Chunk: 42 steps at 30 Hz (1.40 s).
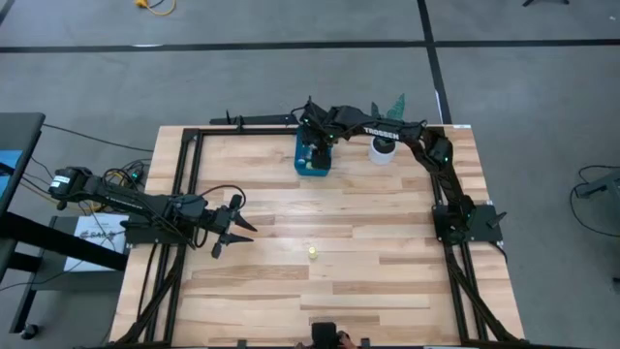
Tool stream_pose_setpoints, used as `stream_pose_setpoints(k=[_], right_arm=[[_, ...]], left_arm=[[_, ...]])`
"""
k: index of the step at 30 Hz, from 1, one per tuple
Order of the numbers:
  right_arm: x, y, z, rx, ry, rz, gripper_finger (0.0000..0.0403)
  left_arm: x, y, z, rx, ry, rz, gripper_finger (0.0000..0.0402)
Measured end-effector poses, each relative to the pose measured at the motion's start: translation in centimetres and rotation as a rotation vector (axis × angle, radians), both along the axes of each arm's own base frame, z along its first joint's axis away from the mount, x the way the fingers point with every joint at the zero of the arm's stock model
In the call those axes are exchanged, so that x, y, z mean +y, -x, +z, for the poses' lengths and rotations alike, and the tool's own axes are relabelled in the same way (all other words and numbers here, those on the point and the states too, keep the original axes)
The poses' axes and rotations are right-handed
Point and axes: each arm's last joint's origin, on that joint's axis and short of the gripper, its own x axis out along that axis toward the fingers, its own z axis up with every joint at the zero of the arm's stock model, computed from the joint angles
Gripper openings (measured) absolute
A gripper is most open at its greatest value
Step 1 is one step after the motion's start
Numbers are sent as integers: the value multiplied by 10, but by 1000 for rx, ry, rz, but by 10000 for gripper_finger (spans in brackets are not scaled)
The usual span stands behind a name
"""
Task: Pick and place pill bottles into a basket
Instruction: Put the yellow pill bottle into the blue container
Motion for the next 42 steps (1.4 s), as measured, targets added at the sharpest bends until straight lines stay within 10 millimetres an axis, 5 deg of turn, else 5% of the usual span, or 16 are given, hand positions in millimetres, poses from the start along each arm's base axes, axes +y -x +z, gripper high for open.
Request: stream_pose_setpoints(k=[8,15,22,31,37,42], right_arm=[[32,22,43,47,-66,-44,233],[89,32,80,-25,-282,-13,226],[166,38,41,-41,-300,42,225],[242,77,1,-258,-242,-56,227],[285,100,-47,-369,-147,-185,241],[311,101,-69,-442,-120,-192,246]], left_arm=[[0,0,0,-3,-7,0,128],[-1,0,1,-30,-63,-53,128],[-2,0,1,-33,-75,-71,128],[-6,1,1,-37,-90,-88,128],[-8,1,1,-37,-84,-46,128],[-8,1,3,-51,-44,-38,128]])
